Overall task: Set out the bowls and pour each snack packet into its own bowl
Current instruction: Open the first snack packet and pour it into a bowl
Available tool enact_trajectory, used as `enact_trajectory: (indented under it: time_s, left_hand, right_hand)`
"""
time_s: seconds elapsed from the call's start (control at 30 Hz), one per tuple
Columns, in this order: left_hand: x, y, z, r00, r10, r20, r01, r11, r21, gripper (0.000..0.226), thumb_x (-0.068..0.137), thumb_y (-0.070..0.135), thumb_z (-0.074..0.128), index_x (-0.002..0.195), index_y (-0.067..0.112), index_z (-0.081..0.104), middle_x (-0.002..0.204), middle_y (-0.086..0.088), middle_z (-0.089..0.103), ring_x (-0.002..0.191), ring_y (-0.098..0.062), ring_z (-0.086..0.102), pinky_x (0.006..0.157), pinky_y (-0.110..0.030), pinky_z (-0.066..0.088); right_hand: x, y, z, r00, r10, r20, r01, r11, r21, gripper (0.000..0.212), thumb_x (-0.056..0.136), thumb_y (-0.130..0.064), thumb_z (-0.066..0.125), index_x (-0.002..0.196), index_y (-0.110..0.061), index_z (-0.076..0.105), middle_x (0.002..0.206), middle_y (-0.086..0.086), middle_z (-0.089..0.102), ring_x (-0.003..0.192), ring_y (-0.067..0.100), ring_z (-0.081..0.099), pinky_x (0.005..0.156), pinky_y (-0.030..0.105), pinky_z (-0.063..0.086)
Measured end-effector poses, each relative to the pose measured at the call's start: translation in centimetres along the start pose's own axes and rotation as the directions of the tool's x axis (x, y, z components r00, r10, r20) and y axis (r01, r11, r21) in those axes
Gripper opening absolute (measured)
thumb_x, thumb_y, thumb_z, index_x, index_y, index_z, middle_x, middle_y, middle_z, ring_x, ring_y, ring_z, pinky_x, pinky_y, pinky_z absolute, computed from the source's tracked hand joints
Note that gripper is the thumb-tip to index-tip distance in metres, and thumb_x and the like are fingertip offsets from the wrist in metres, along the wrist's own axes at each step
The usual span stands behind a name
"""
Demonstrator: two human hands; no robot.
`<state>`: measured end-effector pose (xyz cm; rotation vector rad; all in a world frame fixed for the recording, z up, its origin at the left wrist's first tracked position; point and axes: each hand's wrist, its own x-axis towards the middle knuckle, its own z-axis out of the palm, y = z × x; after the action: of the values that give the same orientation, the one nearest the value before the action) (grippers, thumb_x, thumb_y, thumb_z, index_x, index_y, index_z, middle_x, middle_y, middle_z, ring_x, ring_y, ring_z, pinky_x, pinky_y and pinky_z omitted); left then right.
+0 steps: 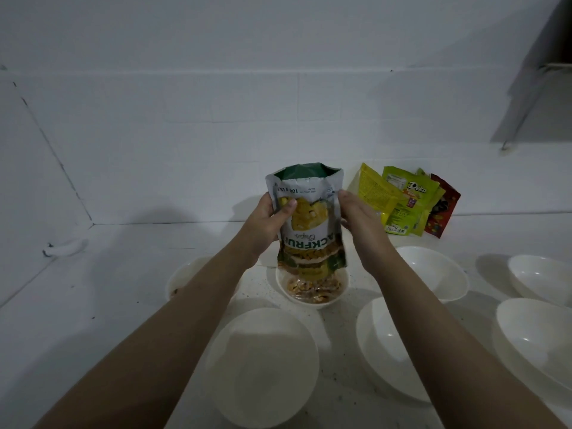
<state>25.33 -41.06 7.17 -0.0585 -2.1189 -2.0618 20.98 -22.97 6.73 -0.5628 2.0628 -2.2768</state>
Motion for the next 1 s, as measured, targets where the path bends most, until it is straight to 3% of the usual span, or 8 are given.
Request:
enact_trajectory:
  time_s: [0.13, 0.2, 0.37, 0.47, 0.63, 0.77, 0.87, 1.0]
  left_hand:
    - [0.2, -0.1, -0.1, 0.999, 0.014, 0.036, -0.015, 0.999, 0.036, 0.025, 0.099, 0.029, 0.053, 0.123, 0.030, 0.053, 0.114, 0.012, 0.068, 0.103, -0.004, 0.065, 0.077, -0.025, 0.058]
    - [0.4, -0.3, -0.1, 0.999, 0.020, 0.038, -0.022, 0.999, 0.046, 0.030, 0.098, 0.026, 0.054, 0.128, 0.026, 0.052, 0.119, 0.007, 0.067, 0.107, -0.008, 0.065, 0.083, -0.029, 0.059]
    - [1.1, -1.2, -0.3, 0.991, 0.098, -0.093, -0.092, 0.993, 0.068, 0.036, 0.095, 0.016, 0.061, 0.130, 0.012, 0.056, 0.119, -0.004, 0.069, 0.111, -0.019, 0.065, 0.086, -0.030, 0.057]
    - [1.2, -1.1, -0.1, 0.986, 0.118, -0.119, -0.113, 0.992, 0.047, 0.034, 0.095, 0.013, 0.061, 0.128, 0.010, 0.058, 0.113, 0.000, 0.070, 0.102, -0.009, 0.067, 0.079, -0.023, 0.056]
    - [1.5, -1.0, -0.2, 0.991, 0.122, -0.050, -0.127, 0.987, -0.100, 0.034, 0.096, 0.020, 0.058, 0.128, 0.010, 0.055, 0.128, -0.016, 0.062, 0.121, -0.033, 0.058, 0.102, -0.051, 0.048]
    - [1.4, -1.0, 0.0, 0.990, 0.102, -0.098, -0.114, 0.984, -0.133, 0.030, 0.095, 0.019, 0.061, 0.122, 0.006, 0.060, 0.123, -0.018, 0.065, 0.116, -0.036, 0.061, 0.101, -0.057, 0.047]
    - [1.2, -0.7, 0.3, 0.991, 0.073, -0.110, -0.091, 0.980, -0.177, 0.027, 0.097, 0.011, 0.056, 0.121, 0.000, 0.059, 0.118, -0.019, 0.066, 0.111, -0.034, 0.064, 0.100, -0.053, 0.049]
    - [1.0, 0.1, -0.6, 0.992, 0.085, -0.088, -0.100, 0.977, -0.188, 0.034, 0.097, 0.012, 0.054, 0.126, -0.005, 0.055, 0.117, -0.019, 0.066, 0.109, -0.031, 0.064, 0.095, -0.045, 0.053]
  right_hand:
    - [0.1, -0.2, 0.1, 0.998, -0.039, 0.049, 0.039, 0.999, 0.004, 0.034, 0.101, -0.038, 0.049, 0.130, -0.024, 0.058, 0.119, -0.013, 0.067, 0.104, 0.000, 0.064, 0.073, 0.011, 0.051]
    - [0.3, 0.2, 0.3, 0.996, -0.072, 0.059, 0.074, 0.997, -0.025, 0.028, 0.099, -0.033, 0.055, 0.122, -0.018, 0.061, 0.110, -0.007, 0.073, 0.099, 0.008, 0.070, 0.075, 0.020, 0.056]
    - [1.0, 1.0, 0.2, 0.978, -0.164, -0.128, 0.161, 0.986, -0.032, 0.008, 0.092, -0.018, 0.067, 0.100, -0.019, 0.070, 0.096, 0.007, 0.075, 0.089, 0.026, 0.072, 0.078, 0.051, 0.059]
    - [1.1, 1.0, 0.1, 0.972, -0.208, -0.112, 0.210, 0.978, 0.007, 0.012, 0.094, -0.015, 0.065, 0.105, -0.017, 0.069, 0.100, 0.009, 0.074, 0.092, 0.026, 0.071, 0.075, 0.044, 0.059]
    - [0.8, 0.4, -0.3, 0.982, -0.191, 0.006, 0.190, 0.977, 0.094, 0.017, 0.095, -0.014, 0.062, 0.108, -0.023, 0.069, 0.100, -0.001, 0.075, 0.094, 0.020, 0.072, 0.078, 0.038, 0.059]
    - [0.6, -0.1, 0.1, 0.968, -0.227, -0.105, 0.237, 0.967, 0.097, 0.012, 0.095, -0.015, 0.063, 0.096, -0.021, 0.073, 0.082, -0.006, 0.077, 0.078, 0.011, 0.072, 0.064, 0.025, 0.057]
    - [0.8, -0.2, 0.5, 0.962, -0.233, -0.143, 0.246, 0.965, 0.085, 0.011, 0.095, -0.015, 0.064, 0.094, -0.020, 0.073, 0.080, -0.007, 0.076, 0.077, 0.010, 0.072, 0.063, 0.023, 0.056]
    - [0.9, 0.4, -0.3, 0.987, -0.163, 0.003, 0.162, 0.984, 0.074, 0.013, 0.095, -0.018, 0.063, 0.107, -0.017, 0.069, 0.096, 0.000, 0.076, 0.089, 0.017, 0.073, 0.072, 0.032, 0.060]
